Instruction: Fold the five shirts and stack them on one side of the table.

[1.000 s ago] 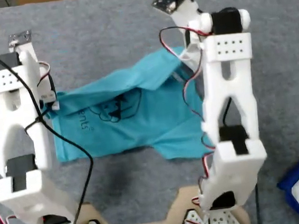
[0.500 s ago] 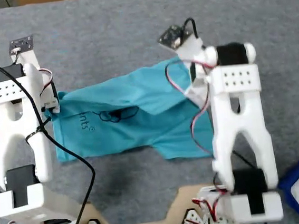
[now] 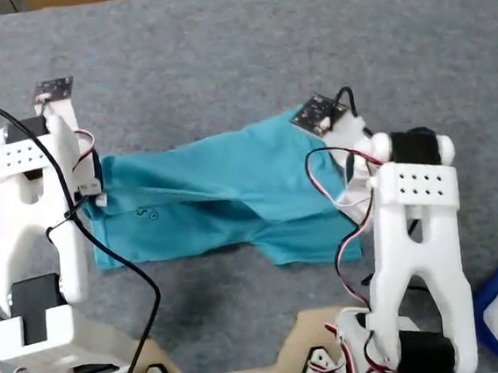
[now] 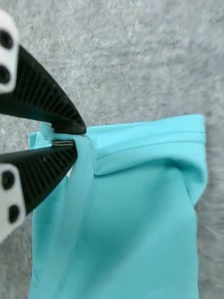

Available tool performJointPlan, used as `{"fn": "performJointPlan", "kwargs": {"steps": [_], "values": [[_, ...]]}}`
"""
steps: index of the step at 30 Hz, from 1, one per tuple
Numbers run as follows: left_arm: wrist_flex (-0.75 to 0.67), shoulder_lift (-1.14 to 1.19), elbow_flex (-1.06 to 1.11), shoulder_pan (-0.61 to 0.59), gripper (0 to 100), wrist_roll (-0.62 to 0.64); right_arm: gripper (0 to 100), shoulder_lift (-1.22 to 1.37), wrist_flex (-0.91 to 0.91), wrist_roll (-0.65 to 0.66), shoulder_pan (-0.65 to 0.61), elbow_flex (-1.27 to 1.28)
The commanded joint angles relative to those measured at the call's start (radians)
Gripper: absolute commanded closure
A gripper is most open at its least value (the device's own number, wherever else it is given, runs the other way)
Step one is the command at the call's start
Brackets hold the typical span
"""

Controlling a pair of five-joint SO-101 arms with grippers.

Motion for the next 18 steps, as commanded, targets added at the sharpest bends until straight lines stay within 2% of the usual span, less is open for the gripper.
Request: {"fn": "performJointPlan", "kwargs": {"steps": [1, 4, 10, 18], "values": [[-0.040, -0.067, 0.046, 0.014, 98, -0.009, 99.3, -0.044, -0.025, 0.041, 0.051, 0.044], [-0.071, -0.137, 0.144, 0.021, 98, -0.011, 99.3, -0.045, -0.025, 0.063, 0.053, 0.090], [-0.258, -0.367, 0.414, 0.048, 98, -0.043, 99.3, -0.045, -0.023, 0.114, 0.048, 0.108], [-0.310, -0.515, 0.589, 0.037, 98, -0.038, 99.3, -0.045, -0.035, 0.173, 0.050, 0.145]]}}
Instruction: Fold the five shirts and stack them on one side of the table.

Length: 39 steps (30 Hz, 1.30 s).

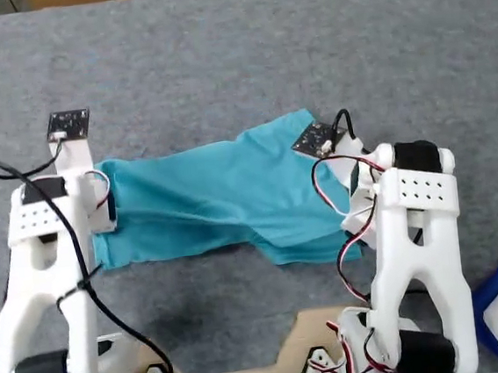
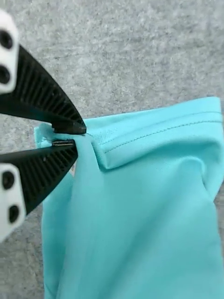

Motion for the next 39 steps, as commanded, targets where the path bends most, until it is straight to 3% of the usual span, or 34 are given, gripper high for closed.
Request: {"fn": "performJointPlan", "kwargs": {"steps": [1, 10, 18, 25, 31, 39], "values": [[-0.037, -0.071, 0.040, 0.000, 98, -0.002, 99.3, -0.044, -0.011, 0.048, 0.015, 0.031], [-0.071, -0.110, 0.110, 0.000, 98, -0.005, 99.3, -0.044, -0.015, 0.058, 0.021, 0.067], [0.005, -0.110, 0.104, 0.000, 98, -0.003, 99.3, -0.048, -0.009, 0.061, 0.015, 0.064], [0.005, -0.110, 0.100, 0.003, 98, -0.003, 99.3, -0.208, 0.035, 0.068, -0.033, 0.108], [0.005, -0.110, 0.103, 0.002, 98, -0.005, 99.3, -0.285, -0.074, 0.025, -0.070, 0.297], [0.005, -0.110, 0.109, 0.002, 98, -0.005, 99.3, -0.283, -0.103, 0.018, -0.064, 0.306]]}}
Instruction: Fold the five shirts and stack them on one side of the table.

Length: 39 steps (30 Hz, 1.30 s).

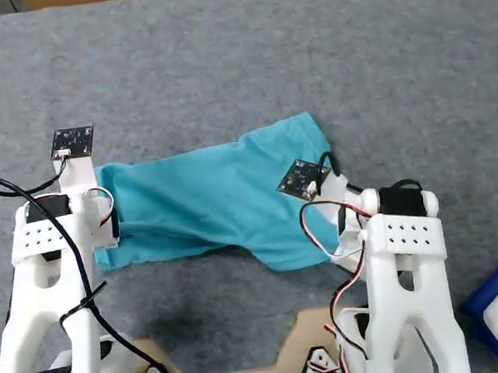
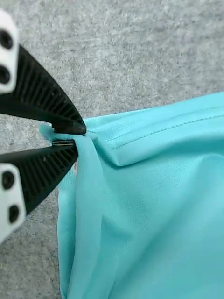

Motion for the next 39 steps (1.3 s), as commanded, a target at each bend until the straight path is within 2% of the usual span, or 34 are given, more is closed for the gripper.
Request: {"fn": "performJointPlan", "kwargs": {"steps": [1, 4, 7, 10, 12, 15, 19, 21, 23, 26, 30, 34, 39], "values": [[0.008, -0.030, -0.003, 0.002, 98, -0.006, 99.1, -0.027, -0.023, -0.002, -0.005, -0.001], [0.006, -0.028, -0.003, 0.002, 98, -0.006, 96.2, -0.030, -0.054, -0.008, -0.004, 0.005], [0.017, -0.028, -0.003, 0.000, 97, -0.009, 82.7, -0.035, -0.054, 0.000, 0.004, -0.008], [0.043, -0.028, -0.006, -0.003, 86, -0.023, 69.1, -0.035, -0.041, 0.002, 0.005, -0.035], [0.063, -0.028, -0.011, -0.015, 79, -0.014, 65.9, -0.035, -0.023, 0.005, 0.005, -0.064], [0.077, -0.028, -0.011, -0.018, 74, -0.020, 65.9, -0.035, 0.011, 0.015, 0.004, -0.122], [0.138, -0.030, -0.048, -0.054, 74, -0.020, 66.5, -0.035, 0.031, 0.012, 0.004, -0.217], [0.172, -0.030, -0.095, -0.103, 74, -0.020, 72.1, -0.027, 0.031, -0.015, -0.002, -0.274], [0.204, -0.030, -0.149, -0.152, 78, -0.020, 82.2, -0.025, 0.018, -0.051, -0.016, -0.325], [0.258, -0.028, -0.227, -0.199, 89, -0.021, 97.7, 0.001, 0.005, -0.097, -0.081, -0.390], [0.321, -0.028, -0.304, -0.199, 97, -0.091, 98.2, 0.113, -0.008, -0.178, -0.173, -0.506], [0.278, -0.019, -0.387, -0.180, 98, 0.044, 99.3, 0.300, -0.121, -0.249, -0.232, -0.621], [0.074, -0.019, -0.356, -0.018, 98, 0.222, 99.3, 0.615, -0.210, -0.324, -0.280, -0.802]]}}
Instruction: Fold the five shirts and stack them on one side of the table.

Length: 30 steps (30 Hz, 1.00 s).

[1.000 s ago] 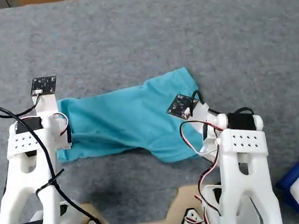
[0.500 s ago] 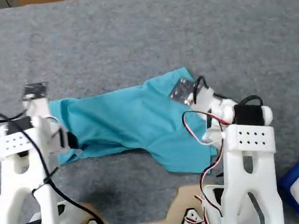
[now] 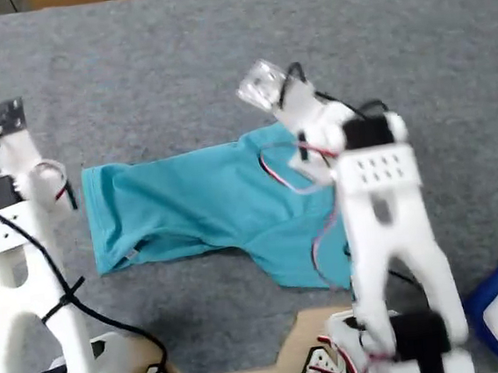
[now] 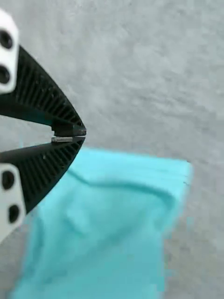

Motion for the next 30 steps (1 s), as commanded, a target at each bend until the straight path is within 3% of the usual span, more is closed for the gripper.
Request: {"fn": "performJointPlan", "kwargs": {"steps": [1, 4, 7, 10, 20, 25, 30], "values": [[-0.164, -0.018, 0.002, 0.130, 98, 0.089, 99.3, 0.213, -0.057, -0.046, -0.030, -0.174], [-0.400, 0.001, 0.124, 0.213, 98, 0.100, 99.3, 0.377, -0.077, -0.068, -0.033, -0.308], [-0.655, 0.053, 0.242, 0.221, 98, 0.100, 99.3, 0.536, -0.086, -0.081, -0.033, -0.449], [-0.775, 0.139, 0.284, 0.212, 98, 0.094, 99.3, 0.707, -0.086, -0.103, -0.033, -0.593], [-0.778, 0.513, 0.084, 0.104, 98, 0.091, 99.3, 1.127, 0.049, -0.109, 0.021, -1.101], [-0.772, 0.665, -0.014, 0.080, 98, 0.017, 99.3, 1.290, 0.120, -0.071, 0.102, -1.336], [-0.644, 0.682, -0.126, 0.080, 98, -0.017, 99.3, 1.426, 0.204, -0.052, 0.116, -1.581]]}}
